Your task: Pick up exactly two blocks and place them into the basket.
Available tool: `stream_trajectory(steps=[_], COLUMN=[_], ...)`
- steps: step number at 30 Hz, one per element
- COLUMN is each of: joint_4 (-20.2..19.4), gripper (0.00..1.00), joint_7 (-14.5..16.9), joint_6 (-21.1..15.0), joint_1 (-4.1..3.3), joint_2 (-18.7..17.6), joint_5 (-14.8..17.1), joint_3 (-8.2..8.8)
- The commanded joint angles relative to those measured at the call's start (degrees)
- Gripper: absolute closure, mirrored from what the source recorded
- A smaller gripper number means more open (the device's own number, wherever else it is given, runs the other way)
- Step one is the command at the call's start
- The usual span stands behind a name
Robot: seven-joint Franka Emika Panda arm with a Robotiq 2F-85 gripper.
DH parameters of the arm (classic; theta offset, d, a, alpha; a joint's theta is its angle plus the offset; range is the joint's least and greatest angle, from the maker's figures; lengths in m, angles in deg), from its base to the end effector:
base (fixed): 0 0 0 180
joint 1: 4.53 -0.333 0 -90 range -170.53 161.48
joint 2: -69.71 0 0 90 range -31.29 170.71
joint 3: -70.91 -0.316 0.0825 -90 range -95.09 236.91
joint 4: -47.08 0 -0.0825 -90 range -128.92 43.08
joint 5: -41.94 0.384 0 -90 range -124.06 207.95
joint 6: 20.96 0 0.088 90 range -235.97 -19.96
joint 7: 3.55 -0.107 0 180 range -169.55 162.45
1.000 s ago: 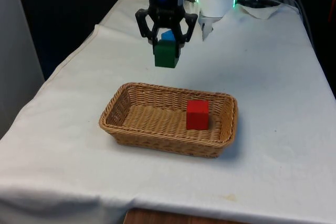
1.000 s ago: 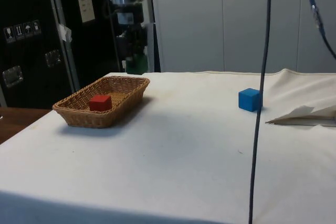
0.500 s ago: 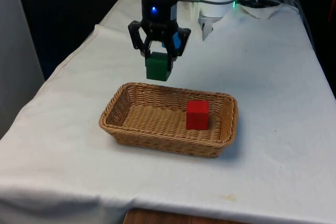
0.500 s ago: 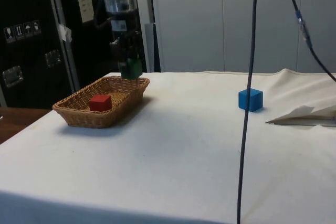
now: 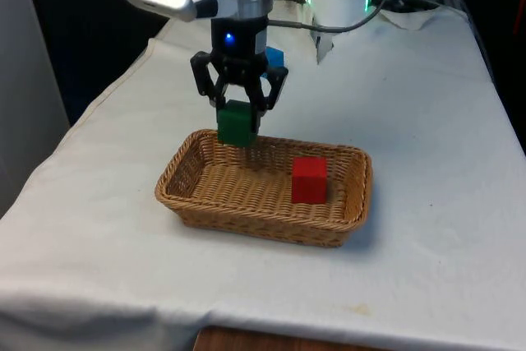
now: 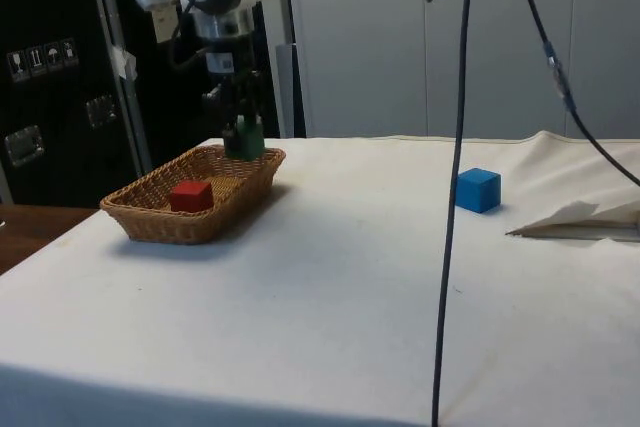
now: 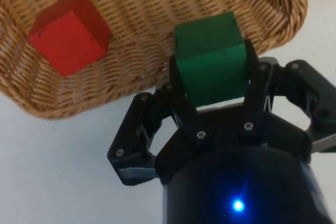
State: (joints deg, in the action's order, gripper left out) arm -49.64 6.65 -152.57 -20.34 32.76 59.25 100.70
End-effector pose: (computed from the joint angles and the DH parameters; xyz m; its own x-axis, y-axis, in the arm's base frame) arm 0.6712 -0.1176 0.2674 0.9853 -0.1621 0.0533 -0.1660 -0.9831 0.0778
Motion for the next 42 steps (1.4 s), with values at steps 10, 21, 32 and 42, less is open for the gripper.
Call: stream_trajectory(steps=[10,21,32,42], joint_4=[4.8,10.8,12.8,12.7], gripper=[1.0,1.0,1.0,0.3], joint_7=[-1.9,-3.3,-3.6,-3.5], joint_6=[0.5,-0.8,-0.3,-0.5], joint_1=[0.74,1.49,1.26,1.26], joint_2=[-4.5,-11.7,-13.3,-13.3], joint_5=[1.5,4.8,5.4,5.3], joint_3=[-0.29,-0.11,0.63,0.69])
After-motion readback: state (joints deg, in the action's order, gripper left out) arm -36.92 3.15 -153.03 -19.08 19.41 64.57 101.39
